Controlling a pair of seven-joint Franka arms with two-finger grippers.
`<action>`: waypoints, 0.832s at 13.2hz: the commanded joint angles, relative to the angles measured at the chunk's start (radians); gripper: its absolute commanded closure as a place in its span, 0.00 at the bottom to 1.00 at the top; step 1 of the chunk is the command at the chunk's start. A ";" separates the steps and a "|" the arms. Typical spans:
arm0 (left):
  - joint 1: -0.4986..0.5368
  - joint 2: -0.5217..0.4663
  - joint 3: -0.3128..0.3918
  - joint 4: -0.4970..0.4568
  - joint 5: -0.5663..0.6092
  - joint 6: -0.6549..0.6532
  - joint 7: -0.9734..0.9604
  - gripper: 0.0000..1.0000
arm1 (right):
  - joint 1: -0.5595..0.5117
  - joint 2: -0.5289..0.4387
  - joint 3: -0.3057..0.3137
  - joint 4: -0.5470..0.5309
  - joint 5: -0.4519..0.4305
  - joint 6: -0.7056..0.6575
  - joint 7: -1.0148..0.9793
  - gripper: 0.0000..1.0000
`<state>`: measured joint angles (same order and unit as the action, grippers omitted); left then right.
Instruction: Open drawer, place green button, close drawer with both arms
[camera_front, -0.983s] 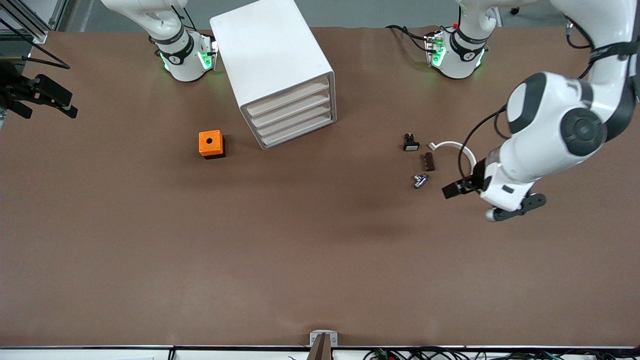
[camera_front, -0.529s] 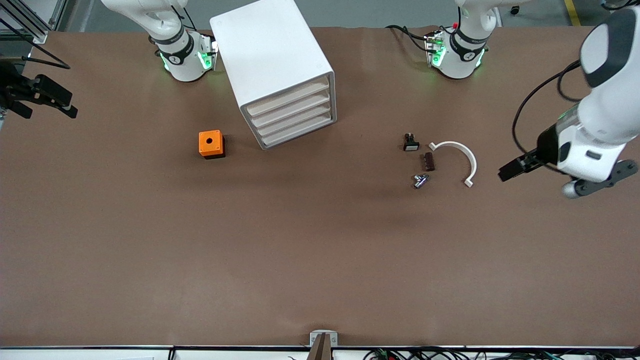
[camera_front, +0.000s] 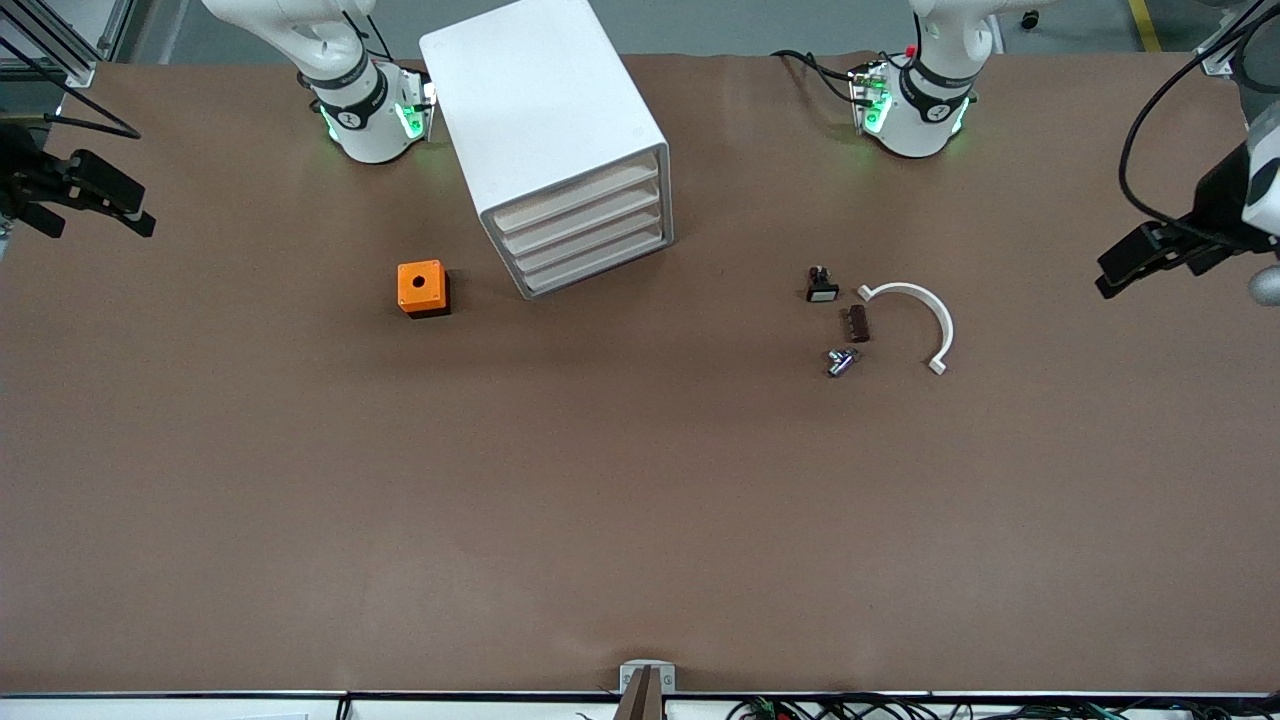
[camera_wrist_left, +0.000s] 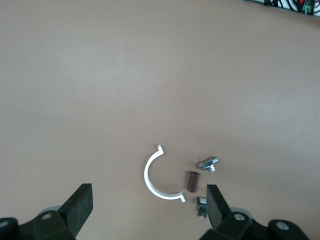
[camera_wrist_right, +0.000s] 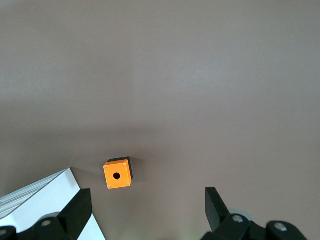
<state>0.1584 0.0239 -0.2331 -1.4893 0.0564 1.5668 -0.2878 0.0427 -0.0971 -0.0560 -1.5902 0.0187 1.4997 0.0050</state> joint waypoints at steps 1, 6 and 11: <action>0.012 -0.047 0.014 -0.048 0.008 -0.010 0.076 0.00 | -0.020 0.005 0.015 0.013 -0.014 -0.012 -0.006 0.00; 0.023 -0.099 0.015 -0.075 -0.012 -0.031 0.110 0.00 | -0.020 0.005 0.015 0.019 -0.014 -0.012 -0.005 0.00; 0.024 -0.127 0.018 -0.097 -0.078 -0.054 0.165 0.00 | -0.021 0.005 0.015 0.019 -0.014 -0.012 -0.005 0.00</action>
<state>0.1690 -0.0647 -0.2153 -1.5520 0.0275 1.5206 -0.1622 0.0427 -0.0971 -0.0560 -1.5895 0.0187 1.4997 0.0050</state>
